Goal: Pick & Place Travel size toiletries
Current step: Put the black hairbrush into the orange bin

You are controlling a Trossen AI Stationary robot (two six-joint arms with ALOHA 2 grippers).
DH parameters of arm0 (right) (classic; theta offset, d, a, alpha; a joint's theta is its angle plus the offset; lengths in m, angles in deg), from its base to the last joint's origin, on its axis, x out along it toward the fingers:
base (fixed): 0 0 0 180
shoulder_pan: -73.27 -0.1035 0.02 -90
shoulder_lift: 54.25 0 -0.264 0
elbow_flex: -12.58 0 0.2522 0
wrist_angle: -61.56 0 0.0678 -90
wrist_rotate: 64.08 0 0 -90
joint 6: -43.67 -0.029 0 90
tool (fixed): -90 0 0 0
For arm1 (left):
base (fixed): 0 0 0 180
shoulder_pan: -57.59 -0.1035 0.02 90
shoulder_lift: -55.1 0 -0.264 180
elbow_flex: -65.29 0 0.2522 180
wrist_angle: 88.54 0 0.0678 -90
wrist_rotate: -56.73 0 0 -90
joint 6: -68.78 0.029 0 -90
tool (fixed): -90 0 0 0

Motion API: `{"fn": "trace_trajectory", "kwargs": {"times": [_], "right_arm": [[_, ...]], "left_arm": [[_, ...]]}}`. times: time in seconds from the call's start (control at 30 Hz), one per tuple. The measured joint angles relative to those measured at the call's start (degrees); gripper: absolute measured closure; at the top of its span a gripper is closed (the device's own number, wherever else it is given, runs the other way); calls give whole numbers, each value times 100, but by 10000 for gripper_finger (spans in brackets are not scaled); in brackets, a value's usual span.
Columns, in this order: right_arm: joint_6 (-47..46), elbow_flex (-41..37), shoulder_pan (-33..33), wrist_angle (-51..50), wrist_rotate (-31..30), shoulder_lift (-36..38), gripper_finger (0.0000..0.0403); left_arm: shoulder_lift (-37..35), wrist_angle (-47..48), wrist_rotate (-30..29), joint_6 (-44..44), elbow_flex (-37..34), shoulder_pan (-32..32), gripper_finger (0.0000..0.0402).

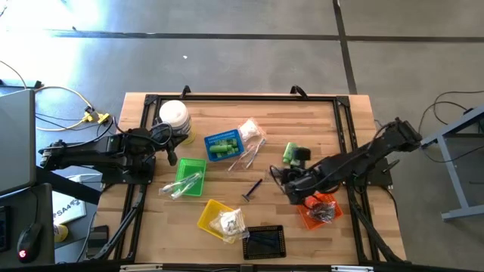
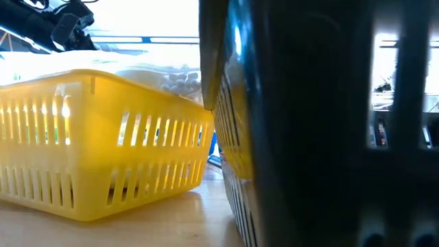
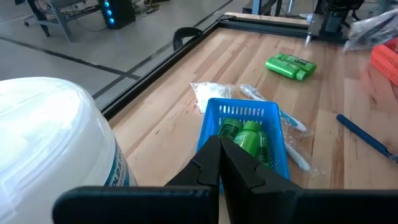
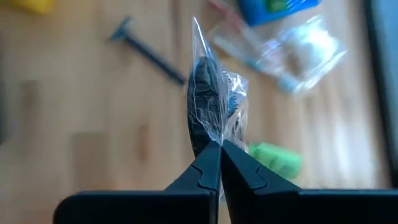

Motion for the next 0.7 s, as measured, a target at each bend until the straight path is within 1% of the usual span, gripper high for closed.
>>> {"fn": "trace_trajectory", "kwargs": {"times": [0.13, 0.23, 0.33, 0.43, 0.53, 0.6, 0.7], "right_arm": [[-666, 113, -365, -466, 664, 271, 400], [-1121, 117, -667, -703, 1079, 428, 400], [-1686, 115, -999, -1012, 1387, 502, 400], [-2295, 114, -1306, -1405, 1864, 529, 400], [-2846, 113, -1598, -1542, 2271, 529, 400], [-3110, 113, -1770, -1602, 2331, 529, 400], [-3334, 113, -1987, -1615, 2074, 529, 400]], "left_arm": [[0, -66, 178, 116, 0, 2, 401], [1, -165, 194, 127, 0, 2, 401], [0, -237, 193, 127, 0, 2, 401], [0, -325, 193, 129, 0, 0, 401], [0, -412, 193, 129, 0, 2, 401], [2, -438, 193, 133, 0, 1, 401], [0, -454, 193, 151, 0, 2, 401]]}}
